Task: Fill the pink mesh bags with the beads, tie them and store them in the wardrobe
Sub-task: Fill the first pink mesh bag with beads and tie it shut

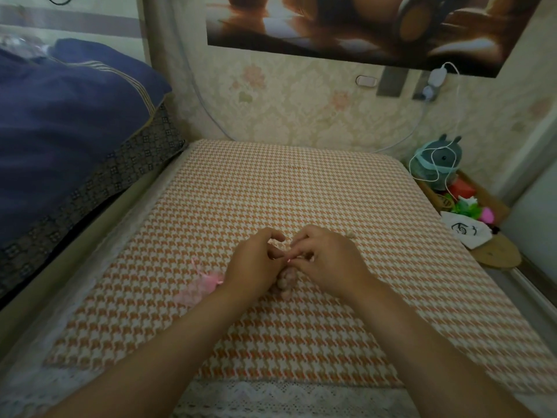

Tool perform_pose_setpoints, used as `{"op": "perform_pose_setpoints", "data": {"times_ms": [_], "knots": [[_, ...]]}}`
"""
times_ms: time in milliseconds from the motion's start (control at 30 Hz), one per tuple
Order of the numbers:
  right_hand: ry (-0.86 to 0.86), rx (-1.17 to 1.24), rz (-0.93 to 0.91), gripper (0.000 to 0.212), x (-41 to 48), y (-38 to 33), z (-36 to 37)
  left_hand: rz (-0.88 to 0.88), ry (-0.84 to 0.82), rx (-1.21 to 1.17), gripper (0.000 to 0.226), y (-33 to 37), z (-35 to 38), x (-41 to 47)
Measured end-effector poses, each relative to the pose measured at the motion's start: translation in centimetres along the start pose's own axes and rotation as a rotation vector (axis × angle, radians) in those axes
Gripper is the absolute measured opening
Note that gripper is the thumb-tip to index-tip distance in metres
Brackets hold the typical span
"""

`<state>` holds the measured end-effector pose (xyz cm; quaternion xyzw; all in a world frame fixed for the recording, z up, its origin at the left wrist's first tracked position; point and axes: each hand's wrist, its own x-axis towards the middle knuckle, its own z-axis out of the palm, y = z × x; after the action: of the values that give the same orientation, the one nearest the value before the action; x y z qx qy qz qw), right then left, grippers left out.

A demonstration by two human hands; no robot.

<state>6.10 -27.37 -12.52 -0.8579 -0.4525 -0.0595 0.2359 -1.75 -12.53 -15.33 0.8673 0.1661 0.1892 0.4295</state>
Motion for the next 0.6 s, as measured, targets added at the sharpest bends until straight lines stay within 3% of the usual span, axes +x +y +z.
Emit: {"op": "perform_pose_setpoints", "data": {"times_ms": [133, 233, 333, 600], "knots": [[-0.041, 0.082, 0.012, 0.007, 0.3, 0.6, 0.2, 0.002, 0.024, -0.023, 0.037, -0.2, 0.6, -0.1], [-0.059, 0.297, 0.106, 0.008, 0.5, 0.8, 0.9, 0.017, 0.009, -0.048, 0.040, -0.4, 0.6, -0.2], [-0.051, 0.488, 0.217, 0.010, 0.6, 1.0, 1.1, -0.014, -0.011, -0.095, 0.035, -0.7, 0.7, -0.3], [-0.029, 0.601, 0.284, 0.003, 0.8, 1.1, 1.2, 0.001, 0.025, -0.089, 0.017, -0.9, 0.8, -0.6]]}}
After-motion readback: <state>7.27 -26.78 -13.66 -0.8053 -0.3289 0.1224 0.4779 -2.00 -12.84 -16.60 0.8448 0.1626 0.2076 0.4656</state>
